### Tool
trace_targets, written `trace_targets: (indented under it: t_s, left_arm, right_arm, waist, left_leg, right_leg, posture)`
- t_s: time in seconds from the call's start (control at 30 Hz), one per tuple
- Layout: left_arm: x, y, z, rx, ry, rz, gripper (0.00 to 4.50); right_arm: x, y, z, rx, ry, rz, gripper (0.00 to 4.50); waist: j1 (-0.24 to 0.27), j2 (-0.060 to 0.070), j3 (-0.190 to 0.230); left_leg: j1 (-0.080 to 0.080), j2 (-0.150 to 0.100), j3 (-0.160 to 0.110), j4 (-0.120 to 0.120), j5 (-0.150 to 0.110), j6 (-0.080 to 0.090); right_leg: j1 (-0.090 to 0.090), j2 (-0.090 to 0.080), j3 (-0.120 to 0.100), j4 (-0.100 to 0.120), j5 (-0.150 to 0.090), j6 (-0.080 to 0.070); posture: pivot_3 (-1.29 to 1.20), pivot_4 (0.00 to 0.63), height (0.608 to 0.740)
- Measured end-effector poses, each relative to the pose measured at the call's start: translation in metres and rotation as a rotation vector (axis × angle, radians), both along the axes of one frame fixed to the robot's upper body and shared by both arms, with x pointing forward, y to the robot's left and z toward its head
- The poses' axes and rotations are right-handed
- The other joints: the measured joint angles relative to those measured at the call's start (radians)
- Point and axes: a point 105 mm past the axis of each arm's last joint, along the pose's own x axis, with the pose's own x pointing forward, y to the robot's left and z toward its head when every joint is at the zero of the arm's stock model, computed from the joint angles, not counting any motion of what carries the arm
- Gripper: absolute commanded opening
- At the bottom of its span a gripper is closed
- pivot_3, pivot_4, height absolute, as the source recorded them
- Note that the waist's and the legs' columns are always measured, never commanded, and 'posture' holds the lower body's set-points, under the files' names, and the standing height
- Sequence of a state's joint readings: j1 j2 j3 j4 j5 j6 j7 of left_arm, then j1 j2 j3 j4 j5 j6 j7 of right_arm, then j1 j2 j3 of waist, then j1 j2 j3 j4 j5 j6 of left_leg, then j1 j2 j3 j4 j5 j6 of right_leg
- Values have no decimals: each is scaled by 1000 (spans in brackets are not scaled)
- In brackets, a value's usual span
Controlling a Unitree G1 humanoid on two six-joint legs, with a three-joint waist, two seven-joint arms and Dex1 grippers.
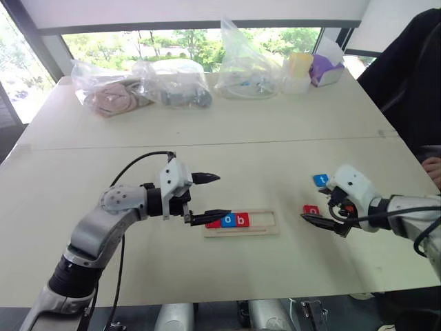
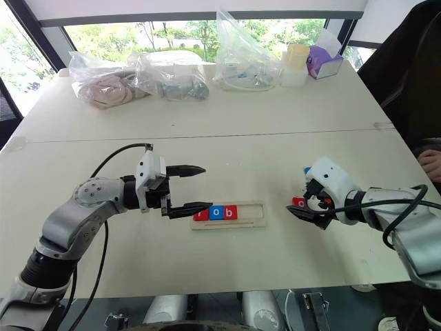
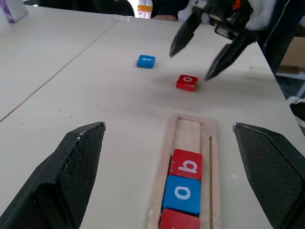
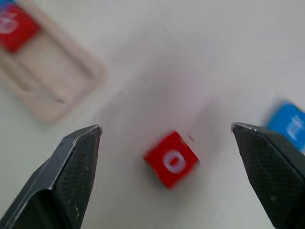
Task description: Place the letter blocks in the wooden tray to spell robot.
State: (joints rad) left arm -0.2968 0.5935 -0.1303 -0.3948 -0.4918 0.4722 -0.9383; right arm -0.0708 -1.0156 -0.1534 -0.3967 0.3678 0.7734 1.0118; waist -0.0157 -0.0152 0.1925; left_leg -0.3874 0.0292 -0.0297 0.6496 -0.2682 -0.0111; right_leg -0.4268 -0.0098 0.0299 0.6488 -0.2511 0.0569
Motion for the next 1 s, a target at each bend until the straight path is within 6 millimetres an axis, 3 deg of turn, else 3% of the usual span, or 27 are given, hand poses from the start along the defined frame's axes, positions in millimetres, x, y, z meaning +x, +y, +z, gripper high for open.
trace_targets:
  t_s: [0.13, 0.53, 0.63, 0.8, 1.0]
  left_arm:
    - [-2, 3, -3, 14, 14, 16, 4500]
    - [-7, 7, 1, 12, 7, 59, 4500]
    - [-9, 10, -1, 24, 20, 58, 4500]
    - [-27, 19, -10, 85, 70, -6, 4500]
    - [-34, 29, -7, 119, 73, -53, 4500]
  right_arm:
    - [6, -20, -16, 15, 52, 94, 4480]
    - [20, -28, -31, -41, 60, 285, 4480]
    - [21, -23, -33, -45, 32, 315, 3703]
    - [27, -17, -35, -39, -6, 326, 1159]
    - [28, -14, -35, -45, -16, 337, 1153]
  waist:
    - [0, 0, 0]
    - [1, 0, 0]
    - [-3, 0, 0]
    - [-2, 0, 0]
    - [0, 0, 0]
  left_leg:
    - [0, 0, 1, 2, 0, 0]
    - [1, 0, 0, 1, 0, 0]
    - [2, 0, 0, 1, 0, 0]
    - [4, 1, 1, 0, 0, 0]
    - [5, 1, 2, 1, 0, 0]
  right_leg:
    - [0, 0, 0, 0, 0, -1]
    - [0, 0, 1, 2, 3, -3]
    - [1, 0, 1, 2, 3, -3]
    - [1, 1, 1, 3, 2, -4]
    - [3, 0, 2, 3, 1, -7]
  posture:
    - [0, 150, 739]
    - [0, 150, 739]
    - [0, 150, 739]
    - [0, 150, 739]
    - [0, 150, 739]
